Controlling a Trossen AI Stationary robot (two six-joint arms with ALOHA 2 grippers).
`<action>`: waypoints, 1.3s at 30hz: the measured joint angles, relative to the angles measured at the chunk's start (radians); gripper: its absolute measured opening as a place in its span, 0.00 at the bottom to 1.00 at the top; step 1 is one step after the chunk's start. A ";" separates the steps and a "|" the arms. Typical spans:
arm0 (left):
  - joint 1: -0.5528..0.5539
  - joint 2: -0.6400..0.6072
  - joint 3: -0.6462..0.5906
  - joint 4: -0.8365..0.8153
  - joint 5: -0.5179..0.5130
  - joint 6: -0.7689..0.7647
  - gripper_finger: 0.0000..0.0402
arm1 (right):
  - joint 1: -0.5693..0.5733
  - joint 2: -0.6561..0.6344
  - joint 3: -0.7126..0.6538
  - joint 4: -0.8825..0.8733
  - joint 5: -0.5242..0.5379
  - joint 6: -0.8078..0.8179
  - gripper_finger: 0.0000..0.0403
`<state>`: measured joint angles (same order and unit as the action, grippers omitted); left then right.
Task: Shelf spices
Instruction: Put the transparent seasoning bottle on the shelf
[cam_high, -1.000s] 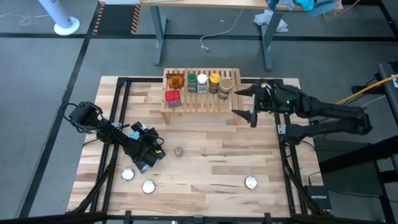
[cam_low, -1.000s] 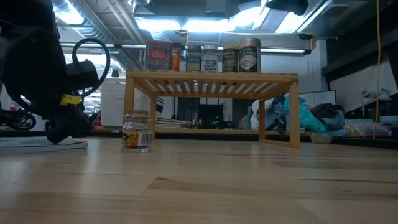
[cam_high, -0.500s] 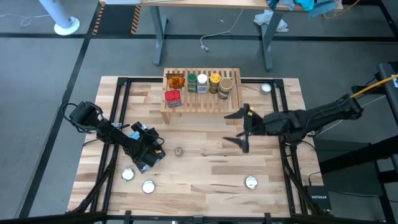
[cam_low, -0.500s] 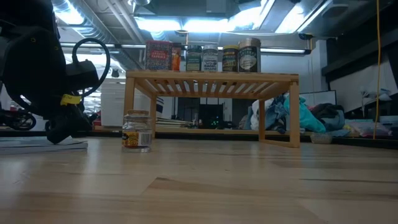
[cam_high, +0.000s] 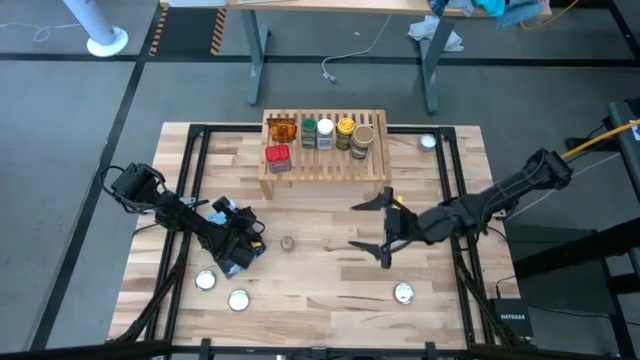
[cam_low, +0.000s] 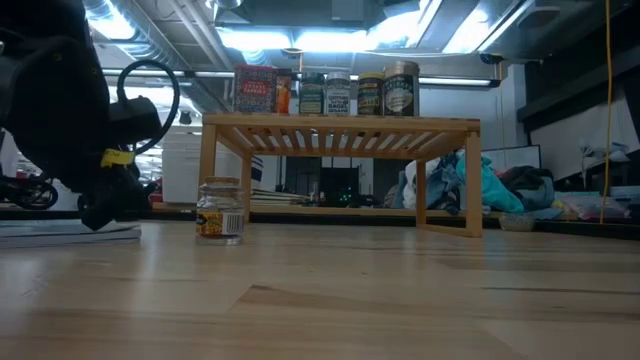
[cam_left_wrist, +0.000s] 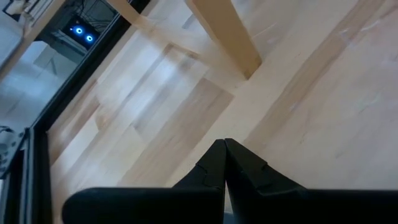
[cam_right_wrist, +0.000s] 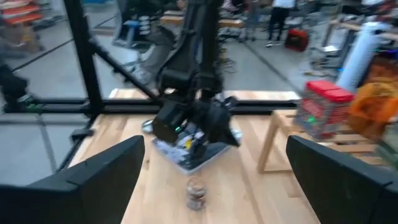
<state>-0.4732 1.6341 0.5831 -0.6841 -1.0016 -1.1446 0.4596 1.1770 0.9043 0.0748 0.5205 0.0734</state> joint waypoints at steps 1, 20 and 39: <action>0.000 0.000 0.000 0.007 0.000 0.000 0.00 | 0.009 0.000 0.000 0.006 0.031 0.000 0.99; 0.058 0.000 0.013 0.128 0.001 0.004 0.00 | 0.038 -0.004 0.000 -0.005 0.143 -0.029 0.99; 0.201 -0.120 0.293 -0.068 0.209 0.544 0.00 | 0.038 -0.015 0.000 -0.171 0.136 0.036 0.99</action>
<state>-0.2727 1.5136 0.8757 -0.7523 -0.7928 -0.6003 0.4980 1.1618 0.9043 -0.0958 0.6564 0.1097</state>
